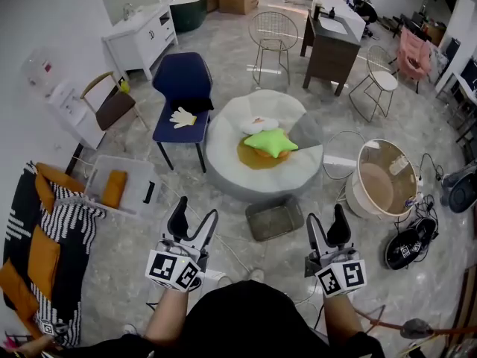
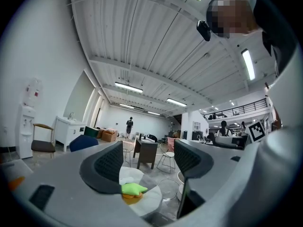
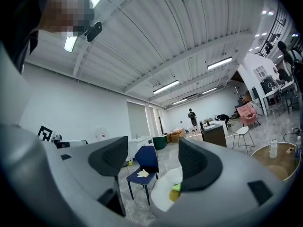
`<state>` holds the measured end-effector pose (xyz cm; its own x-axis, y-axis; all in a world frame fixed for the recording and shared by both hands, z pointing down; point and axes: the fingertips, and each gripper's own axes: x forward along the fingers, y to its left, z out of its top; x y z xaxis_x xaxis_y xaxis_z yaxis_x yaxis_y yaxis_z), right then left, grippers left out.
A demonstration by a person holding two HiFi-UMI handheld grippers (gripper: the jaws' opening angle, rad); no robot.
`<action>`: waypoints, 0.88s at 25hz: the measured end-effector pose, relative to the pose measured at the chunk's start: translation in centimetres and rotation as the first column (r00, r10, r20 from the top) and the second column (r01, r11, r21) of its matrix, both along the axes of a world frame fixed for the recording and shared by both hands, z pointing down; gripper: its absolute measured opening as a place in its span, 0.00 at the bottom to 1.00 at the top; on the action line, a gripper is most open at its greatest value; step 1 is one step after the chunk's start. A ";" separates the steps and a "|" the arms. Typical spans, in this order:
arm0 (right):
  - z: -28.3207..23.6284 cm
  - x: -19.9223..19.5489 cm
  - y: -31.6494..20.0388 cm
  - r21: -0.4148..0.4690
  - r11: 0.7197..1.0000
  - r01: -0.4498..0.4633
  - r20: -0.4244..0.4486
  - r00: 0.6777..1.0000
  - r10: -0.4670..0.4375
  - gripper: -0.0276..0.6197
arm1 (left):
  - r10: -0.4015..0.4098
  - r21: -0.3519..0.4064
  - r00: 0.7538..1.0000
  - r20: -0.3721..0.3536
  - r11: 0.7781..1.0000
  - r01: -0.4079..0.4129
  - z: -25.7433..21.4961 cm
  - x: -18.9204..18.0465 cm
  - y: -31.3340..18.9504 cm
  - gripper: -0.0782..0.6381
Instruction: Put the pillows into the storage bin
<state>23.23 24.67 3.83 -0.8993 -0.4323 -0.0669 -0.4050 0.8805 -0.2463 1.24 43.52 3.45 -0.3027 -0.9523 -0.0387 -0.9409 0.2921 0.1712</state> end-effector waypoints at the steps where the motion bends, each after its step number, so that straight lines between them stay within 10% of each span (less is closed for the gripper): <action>1: 0.0 0.2 -0.3 0.000 1.000 0.001 -0.001 1.000 -0.001 0.55 | -0.003 0.001 1.000 -0.003 1.000 0.003 0.1 0.0 -0.1 0.58; 22: 3.3 -3.5 -6.4 -0.101 0.995 0.014 -0.017 1.000 -0.016 0.55 | -0.070 -0.059 0.997 -0.015 0.996 0.069 2.0 -4.1 -3.5 0.58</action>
